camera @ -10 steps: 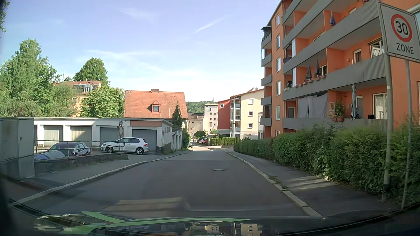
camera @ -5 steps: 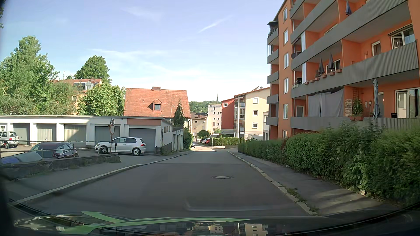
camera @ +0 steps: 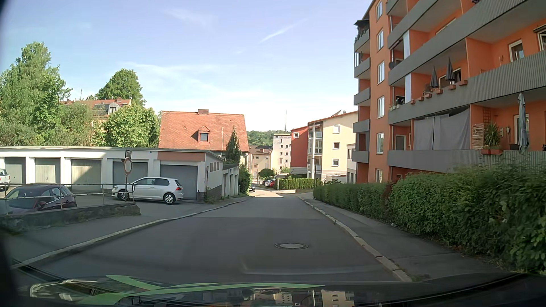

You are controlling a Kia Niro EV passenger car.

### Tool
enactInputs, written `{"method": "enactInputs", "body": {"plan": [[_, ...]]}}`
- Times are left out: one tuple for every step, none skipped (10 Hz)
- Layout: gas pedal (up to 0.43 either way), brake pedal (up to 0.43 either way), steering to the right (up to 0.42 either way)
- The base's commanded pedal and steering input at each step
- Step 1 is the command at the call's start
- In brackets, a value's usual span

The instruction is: Follow the waypoints while adhering to traffic rules and regulations

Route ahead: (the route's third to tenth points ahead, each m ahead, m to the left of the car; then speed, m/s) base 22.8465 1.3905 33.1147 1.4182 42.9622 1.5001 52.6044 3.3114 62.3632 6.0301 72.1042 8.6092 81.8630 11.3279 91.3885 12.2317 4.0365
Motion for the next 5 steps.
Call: {"method": "enactInputs", "body": {"plan": [[0.0, 0.0, -0.017], [0.0, 0.0, -0.016], [0.0, 0.0, -0.015], [0.0, 0.0, -0.014], [0.0, 0.0, -0.014]]}}
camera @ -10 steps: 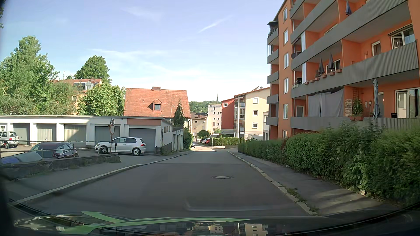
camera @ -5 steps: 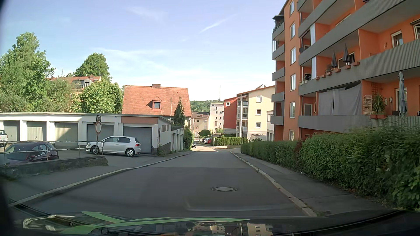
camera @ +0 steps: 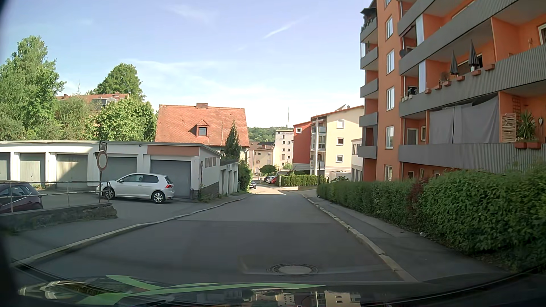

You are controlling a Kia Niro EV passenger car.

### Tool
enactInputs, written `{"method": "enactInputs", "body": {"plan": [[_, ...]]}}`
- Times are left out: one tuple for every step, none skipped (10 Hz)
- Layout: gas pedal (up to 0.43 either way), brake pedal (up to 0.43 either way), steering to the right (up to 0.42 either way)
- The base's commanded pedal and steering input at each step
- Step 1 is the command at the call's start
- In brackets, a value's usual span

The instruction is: Follow the waypoints while adhering to traffic rules and regulations

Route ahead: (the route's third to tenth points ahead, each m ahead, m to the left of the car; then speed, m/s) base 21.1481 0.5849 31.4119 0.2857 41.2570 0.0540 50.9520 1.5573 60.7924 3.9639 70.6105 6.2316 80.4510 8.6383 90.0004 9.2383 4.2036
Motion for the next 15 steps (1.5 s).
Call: {"method": "enactInputs", "body": {"plan": [[0.0, 0.0, -0.014], [0.0, 0.0, -0.014], [0.0, 0.0, -0.014], [0.0, 0.0, -0.014], [0.0, 0.0, -0.012], [0.0, 0.0, -0.011], [0.0, 0.0, -0.01], [0.0, 0.0, -0.01], [0.0, 0.006, -0.009], [0.0, 0.012, -0.009], [0.0, 0.012, -0.009], [0.0, 0.012, -0.009], [0.0, 0.018, -0.008], [0.0, 0.024, -0.006], [0.0, 0.03, -0.004]]}}
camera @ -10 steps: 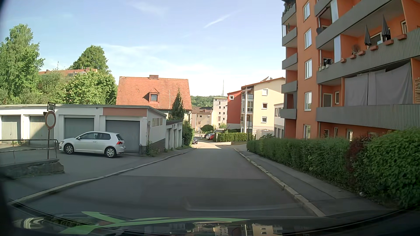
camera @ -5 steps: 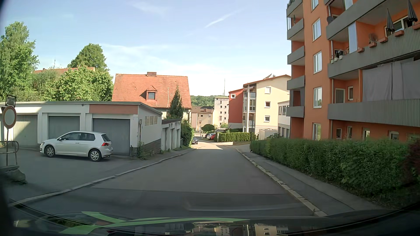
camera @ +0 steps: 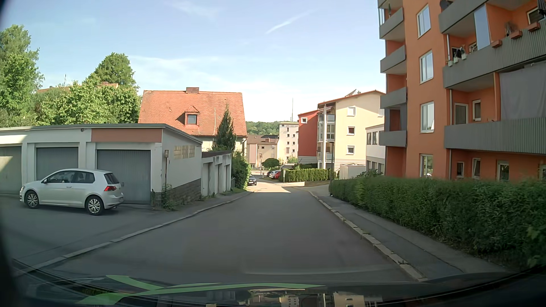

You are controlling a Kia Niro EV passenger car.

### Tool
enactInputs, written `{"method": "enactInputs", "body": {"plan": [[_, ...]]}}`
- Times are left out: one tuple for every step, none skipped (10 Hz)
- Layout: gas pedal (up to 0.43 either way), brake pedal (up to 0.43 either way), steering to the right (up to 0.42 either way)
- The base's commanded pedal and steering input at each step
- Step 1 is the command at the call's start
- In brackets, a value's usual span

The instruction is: Follow the waypoints while adhering to traffic rules and regulations

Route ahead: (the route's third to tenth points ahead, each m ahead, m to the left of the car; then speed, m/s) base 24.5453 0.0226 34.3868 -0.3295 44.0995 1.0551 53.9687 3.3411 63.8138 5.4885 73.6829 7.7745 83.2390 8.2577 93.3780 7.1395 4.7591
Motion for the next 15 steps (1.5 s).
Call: {"method": "enactInputs", "body": {"plan": [[0.0, 0.0, -0.004], [0.0, 0.0, -0.004], [0.0, 0.0, -0.004], [0.0, 0.0, -0.004], [0.0, 0.0, -0.003], [0.0, 0.0, -0.002], [0.0, 0.0, 0.0], [0.0, 0.0, 0.002], [0.0, 0.0, 0.002], [0.0, 0.0, 0.002], [0.0, 0.0, 0.002], [0.0, 0.0, 0.003], [0.0, 0.0, 0.005], [0.0, 0.0, 0.005], [0.0, 0.0, 0.005]]}}
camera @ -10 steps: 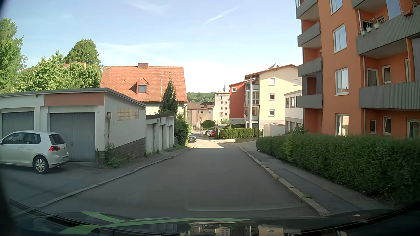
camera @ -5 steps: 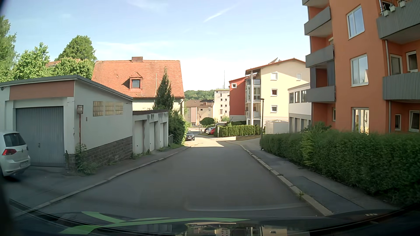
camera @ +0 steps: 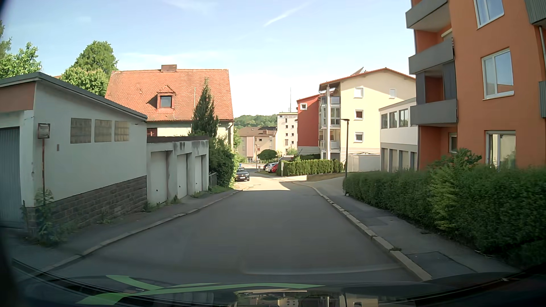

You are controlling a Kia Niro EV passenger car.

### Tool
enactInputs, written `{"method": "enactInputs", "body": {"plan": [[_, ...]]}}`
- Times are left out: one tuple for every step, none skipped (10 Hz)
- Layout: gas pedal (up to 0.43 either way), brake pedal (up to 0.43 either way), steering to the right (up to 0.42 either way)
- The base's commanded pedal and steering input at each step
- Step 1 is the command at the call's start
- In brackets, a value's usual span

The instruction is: Follow the waypoints while adhering to traffic rules and regulations

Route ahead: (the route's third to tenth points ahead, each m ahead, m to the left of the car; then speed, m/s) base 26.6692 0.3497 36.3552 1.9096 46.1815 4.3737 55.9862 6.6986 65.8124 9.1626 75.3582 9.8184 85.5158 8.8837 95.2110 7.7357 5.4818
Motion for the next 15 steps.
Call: {"method": "enactInputs", "body": {"plan": [[0.0, 0.006, 0.005], [0.0, 0.018, 0.005], [0.0, 0.03, 0.005], [0.0, 0.043, 0.002], [0.0, 0.049, 0.0], [0.0, 0.055, -0.001], [0.0, 0.061, -0.004], [0.0, 0.067, -0.004], [0.0, 0.073, -0.004], [0.0, 0.079, -0.004], [0.0, 0.085, -0.004], [0.0, 0.091, -0.004], [0.0, 0.098, -0.004], [0.0, 0.104, -0.004], [0.0, 0.104, -0.004]]}}
